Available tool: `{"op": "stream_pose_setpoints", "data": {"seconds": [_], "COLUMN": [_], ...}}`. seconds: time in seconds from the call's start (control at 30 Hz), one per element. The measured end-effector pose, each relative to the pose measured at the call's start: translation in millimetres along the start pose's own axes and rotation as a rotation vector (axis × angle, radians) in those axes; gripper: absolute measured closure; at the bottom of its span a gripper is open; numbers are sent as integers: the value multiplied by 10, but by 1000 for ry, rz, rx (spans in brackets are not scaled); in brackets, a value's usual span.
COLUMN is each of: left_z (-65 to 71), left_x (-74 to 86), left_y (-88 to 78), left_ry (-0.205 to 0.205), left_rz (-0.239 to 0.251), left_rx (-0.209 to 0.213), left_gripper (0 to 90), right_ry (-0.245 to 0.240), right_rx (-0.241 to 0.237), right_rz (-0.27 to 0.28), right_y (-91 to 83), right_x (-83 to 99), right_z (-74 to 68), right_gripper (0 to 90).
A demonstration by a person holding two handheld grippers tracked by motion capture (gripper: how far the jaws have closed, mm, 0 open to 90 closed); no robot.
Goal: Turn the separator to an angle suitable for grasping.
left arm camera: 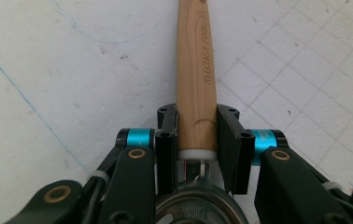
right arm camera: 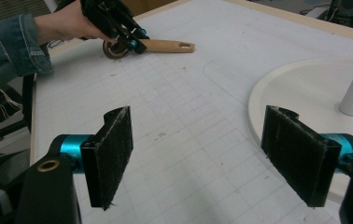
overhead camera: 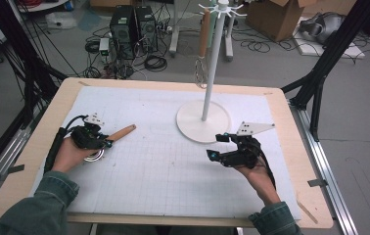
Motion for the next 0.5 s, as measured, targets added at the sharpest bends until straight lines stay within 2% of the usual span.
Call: {"op": "stream_pose_setpoints", "data": {"seconds": [0.5], "left_z": [0], "left_x": [-5], "left_y": [-143], "left_ry": [-2], "left_rz": [62], "left_rx": [17], "left_gripper": [706], "right_ry": [-10], "right_rx": [-20], "right_rz": [-21], "right_y": [129], "right_x": [-27], "right_z": [-60], "right_gripper": [243]}}
Point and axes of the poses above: each handheld gripper's, and its own axes: y roughly forward along the jaws, x roughly out of its underside, z roughly to its right, the point moved 4 cm from there along y, roughly forward along the jaws, and after that the axes turned 12 degrees about y, right-handed, at the moved point
